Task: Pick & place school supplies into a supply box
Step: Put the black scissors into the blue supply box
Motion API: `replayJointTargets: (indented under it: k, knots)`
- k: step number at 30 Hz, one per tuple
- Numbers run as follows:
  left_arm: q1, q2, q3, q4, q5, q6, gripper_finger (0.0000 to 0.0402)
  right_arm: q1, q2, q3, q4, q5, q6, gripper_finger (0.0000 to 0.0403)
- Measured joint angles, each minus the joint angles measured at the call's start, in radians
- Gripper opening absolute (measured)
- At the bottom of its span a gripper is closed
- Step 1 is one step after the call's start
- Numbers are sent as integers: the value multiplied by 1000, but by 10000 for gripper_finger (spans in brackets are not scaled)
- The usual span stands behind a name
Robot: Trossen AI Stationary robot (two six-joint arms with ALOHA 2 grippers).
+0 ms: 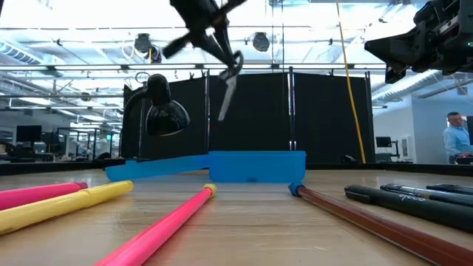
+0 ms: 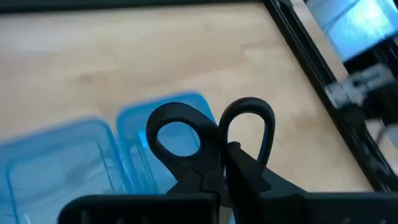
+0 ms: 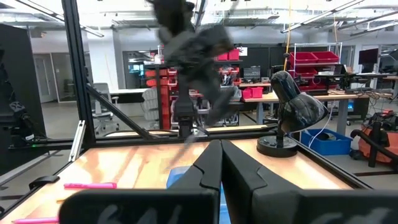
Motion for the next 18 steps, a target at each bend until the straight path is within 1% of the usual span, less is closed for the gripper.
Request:
replayJointTargets:
  k: [4,7,10,15,18]
  knots:
    - [92,63,0,61,79,59,6,0,0,0,0,0,-2,0]
    - [124,130,0,91,159,65,14,0,0,0,0,0,-3,0]
    - [144,194,0,116,215,59,20,0,1,0,1,0,-21,0]
    - [167,260,0,136,232,58,6,0,2,0,8,0,-36,0]
    - [171,284,0,138,257,62,12,0,2,0,9,0,-37,0]
